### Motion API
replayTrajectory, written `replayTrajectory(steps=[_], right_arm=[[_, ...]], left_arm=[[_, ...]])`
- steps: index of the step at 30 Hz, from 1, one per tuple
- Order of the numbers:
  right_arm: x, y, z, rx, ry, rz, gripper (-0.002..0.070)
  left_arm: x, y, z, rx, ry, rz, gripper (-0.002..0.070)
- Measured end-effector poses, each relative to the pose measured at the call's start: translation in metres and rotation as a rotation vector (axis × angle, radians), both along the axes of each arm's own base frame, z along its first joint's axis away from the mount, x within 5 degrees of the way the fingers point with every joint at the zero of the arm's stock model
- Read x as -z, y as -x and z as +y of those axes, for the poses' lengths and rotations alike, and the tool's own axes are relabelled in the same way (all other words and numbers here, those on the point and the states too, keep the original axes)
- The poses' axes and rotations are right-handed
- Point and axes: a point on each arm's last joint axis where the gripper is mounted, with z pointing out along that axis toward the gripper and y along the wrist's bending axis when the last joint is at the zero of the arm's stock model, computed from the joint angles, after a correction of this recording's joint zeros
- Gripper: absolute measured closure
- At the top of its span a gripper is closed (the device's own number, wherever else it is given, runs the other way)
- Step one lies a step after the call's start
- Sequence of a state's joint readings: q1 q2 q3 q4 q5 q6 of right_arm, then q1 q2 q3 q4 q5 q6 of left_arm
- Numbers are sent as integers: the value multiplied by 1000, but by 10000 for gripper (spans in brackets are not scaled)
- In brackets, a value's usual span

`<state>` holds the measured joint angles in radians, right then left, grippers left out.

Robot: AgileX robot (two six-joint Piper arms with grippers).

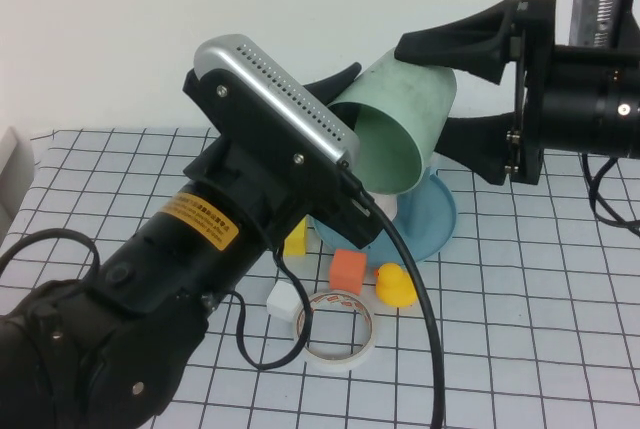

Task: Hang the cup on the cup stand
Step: Adjust the cup with two arms

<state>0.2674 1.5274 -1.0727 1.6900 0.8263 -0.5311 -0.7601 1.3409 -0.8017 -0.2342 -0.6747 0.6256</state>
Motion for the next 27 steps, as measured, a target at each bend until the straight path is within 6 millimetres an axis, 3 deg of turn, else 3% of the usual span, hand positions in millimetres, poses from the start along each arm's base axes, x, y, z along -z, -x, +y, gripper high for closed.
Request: replayTrajectory(steps=[19, 24, 27], right_arm=[[4, -2, 1, -5, -14, 42, -16], [4, -2, 1, -5, -14, 42, 85], [4, -3, 1, -2, -11, 40, 88]], left_arm=[[11, -7, -7, 0, -18, -14, 666], [10, -8, -8, -2, -9, -36, 666], [10, -7, -8, -1, -9, -39, 666]])
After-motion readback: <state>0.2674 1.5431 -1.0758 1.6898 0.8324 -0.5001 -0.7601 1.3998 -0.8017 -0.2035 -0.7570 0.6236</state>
